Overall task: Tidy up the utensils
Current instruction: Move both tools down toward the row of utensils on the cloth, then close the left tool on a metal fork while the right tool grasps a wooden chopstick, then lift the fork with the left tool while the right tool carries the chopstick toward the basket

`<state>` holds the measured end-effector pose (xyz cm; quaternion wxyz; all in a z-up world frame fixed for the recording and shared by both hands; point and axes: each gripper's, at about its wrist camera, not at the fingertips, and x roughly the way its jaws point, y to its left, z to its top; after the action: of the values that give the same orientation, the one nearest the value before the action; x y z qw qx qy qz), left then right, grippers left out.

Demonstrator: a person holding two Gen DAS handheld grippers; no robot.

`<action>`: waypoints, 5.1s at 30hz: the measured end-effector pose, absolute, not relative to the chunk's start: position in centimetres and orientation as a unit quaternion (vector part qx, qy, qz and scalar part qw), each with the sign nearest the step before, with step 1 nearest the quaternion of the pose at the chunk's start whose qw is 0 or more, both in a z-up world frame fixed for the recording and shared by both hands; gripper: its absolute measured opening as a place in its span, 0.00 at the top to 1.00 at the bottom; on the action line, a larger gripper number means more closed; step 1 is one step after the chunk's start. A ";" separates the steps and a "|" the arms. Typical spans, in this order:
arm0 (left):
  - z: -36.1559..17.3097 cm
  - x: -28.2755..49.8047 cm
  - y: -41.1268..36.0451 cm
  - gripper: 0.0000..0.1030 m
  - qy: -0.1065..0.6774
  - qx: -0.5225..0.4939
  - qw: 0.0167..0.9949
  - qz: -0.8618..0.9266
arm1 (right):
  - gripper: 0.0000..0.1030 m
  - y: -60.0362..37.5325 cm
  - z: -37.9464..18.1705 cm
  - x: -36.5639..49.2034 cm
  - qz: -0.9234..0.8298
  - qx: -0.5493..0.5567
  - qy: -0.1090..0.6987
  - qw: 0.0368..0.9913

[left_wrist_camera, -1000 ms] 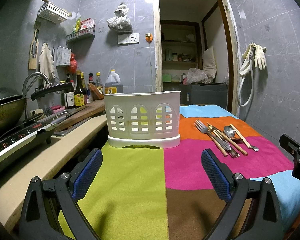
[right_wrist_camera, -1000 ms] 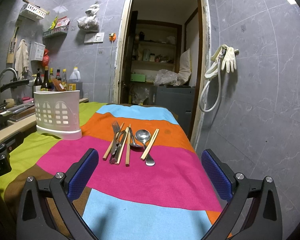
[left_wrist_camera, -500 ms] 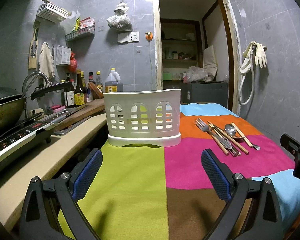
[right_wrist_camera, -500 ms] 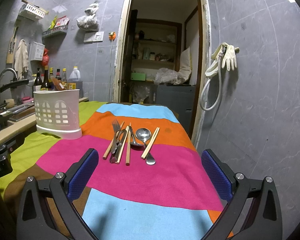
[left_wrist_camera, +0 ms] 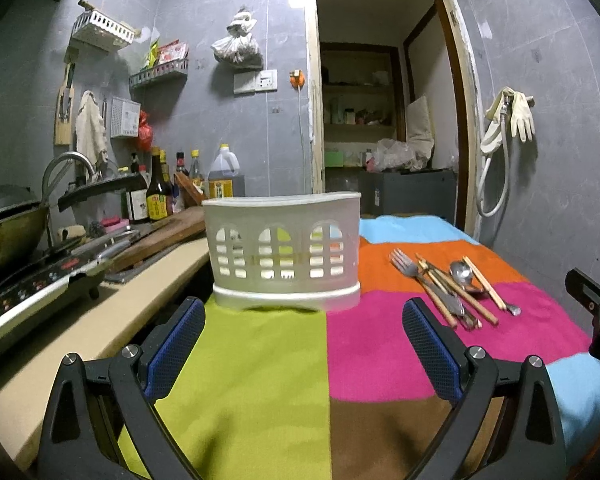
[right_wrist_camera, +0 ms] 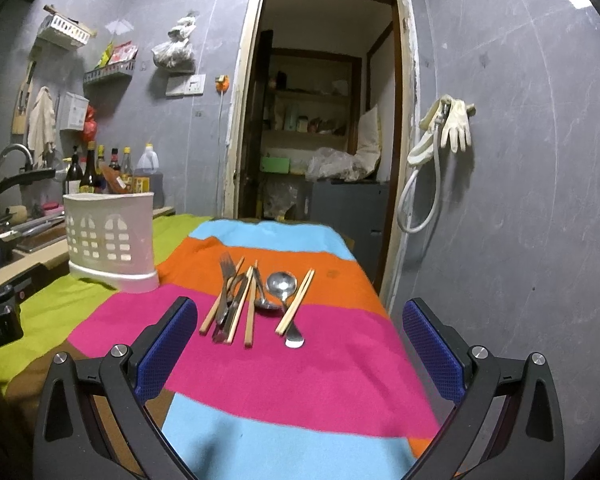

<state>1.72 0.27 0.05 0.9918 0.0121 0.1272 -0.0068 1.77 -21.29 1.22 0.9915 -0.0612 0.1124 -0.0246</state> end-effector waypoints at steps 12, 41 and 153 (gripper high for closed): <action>4.8 6.3 -1.9 0.06 0.107 0.009 0.993 -0.044 | 0.00 -23.3 4.1 5.5 -0.027 -0.089 0.079 0.993; 1.1 22.1 -11.0 0.28 0.318 0.056 0.932 -0.164 | 0.24 -30.1 2.3 19.1 0.038 0.014 0.263 0.964; -1.2 27.5 -9.1 1.00 0.493 -0.041 0.841 -0.220 | 0.97 -30.4 -1.8 26.9 0.146 0.058 0.468 0.870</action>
<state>27.47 -9.13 -1.22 0.8410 -0.0411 0.4926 -0.2198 26.91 -30.42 -1.85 0.8699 0.0583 0.4675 0.1462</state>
